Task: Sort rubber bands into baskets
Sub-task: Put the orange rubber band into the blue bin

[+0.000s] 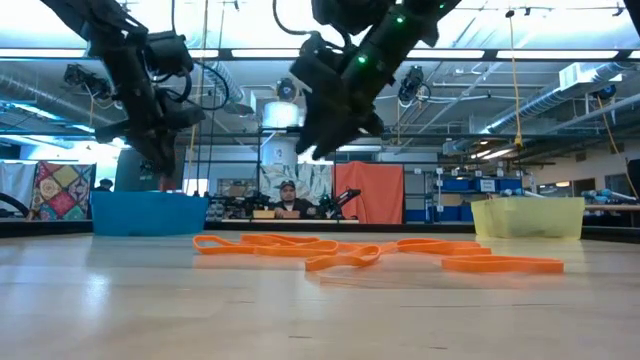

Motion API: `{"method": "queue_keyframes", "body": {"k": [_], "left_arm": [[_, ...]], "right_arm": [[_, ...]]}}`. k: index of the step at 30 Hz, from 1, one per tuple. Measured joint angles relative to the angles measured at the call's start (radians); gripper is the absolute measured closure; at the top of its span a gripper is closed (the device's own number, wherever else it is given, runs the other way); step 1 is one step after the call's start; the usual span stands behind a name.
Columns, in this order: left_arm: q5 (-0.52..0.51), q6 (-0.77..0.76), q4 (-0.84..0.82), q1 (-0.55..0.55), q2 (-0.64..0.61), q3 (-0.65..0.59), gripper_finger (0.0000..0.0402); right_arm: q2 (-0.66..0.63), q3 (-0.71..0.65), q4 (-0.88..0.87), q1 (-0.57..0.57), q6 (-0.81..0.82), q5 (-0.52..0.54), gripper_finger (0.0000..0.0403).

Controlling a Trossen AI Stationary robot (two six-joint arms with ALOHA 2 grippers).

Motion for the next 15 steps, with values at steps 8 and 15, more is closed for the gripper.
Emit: {"method": "queue_keyframes", "body": {"k": [8,15], "left_arm": [[-0.028,-0.054,-0.007,0.035,0.123,0.0,0.02],[0.097,-0.133,0.106,-0.031,0.118,0.0,0.0173]], "right_arm": [[-0.001,-0.076,-0.177,0.067,0.028,0.033,0.0185],[-0.004,-0.181,-0.338,0.13,0.02,-0.028,0.0203]]}}
